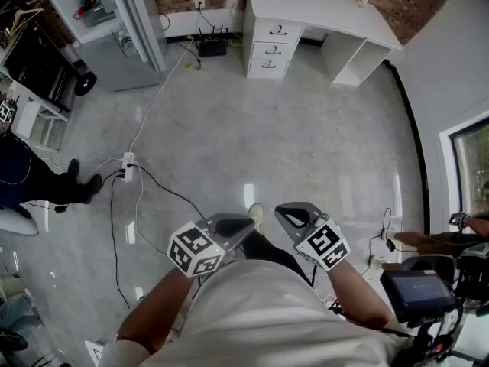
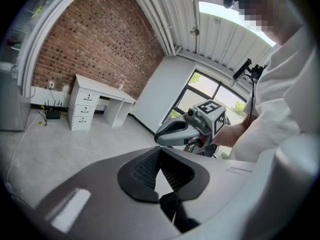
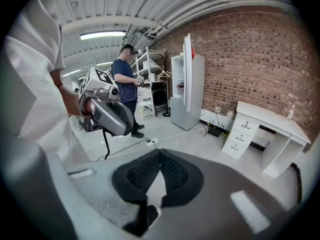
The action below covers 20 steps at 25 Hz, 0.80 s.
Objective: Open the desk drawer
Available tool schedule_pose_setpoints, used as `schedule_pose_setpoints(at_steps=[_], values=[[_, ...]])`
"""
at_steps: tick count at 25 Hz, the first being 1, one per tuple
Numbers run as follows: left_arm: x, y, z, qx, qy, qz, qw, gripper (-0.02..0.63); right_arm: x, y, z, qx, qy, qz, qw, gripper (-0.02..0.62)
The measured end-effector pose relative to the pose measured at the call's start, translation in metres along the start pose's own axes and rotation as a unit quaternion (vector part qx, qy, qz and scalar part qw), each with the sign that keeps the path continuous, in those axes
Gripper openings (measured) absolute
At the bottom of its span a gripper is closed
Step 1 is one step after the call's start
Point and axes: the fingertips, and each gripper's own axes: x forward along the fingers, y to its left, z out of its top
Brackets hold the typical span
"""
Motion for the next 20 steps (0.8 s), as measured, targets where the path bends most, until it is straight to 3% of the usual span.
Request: schedule_pose_setpoints(at_steps=[12, 16, 20], values=[[0.106, 0.067, 0.099, 0.028, 0.028, 0.017, 0.9991, 0.003, -0.001, -0.158, 0.01, 0.013, -0.024, -0.004, 1.0, 0.003], [0.131, 0.09, 0.13, 0.015, 0.016, 0.018, 0.9996, 0.003, 0.005, -0.205, 0.008, 0.037, -0.033, -0.009, 0.999, 0.003], [0.148, 0.119, 0.15, 0.018, 0.032, 0.015, 0.9992, 0.003, 0.02, -0.247, 0.015, 0.074, -0.05, -0.014, 0.996, 0.009]])
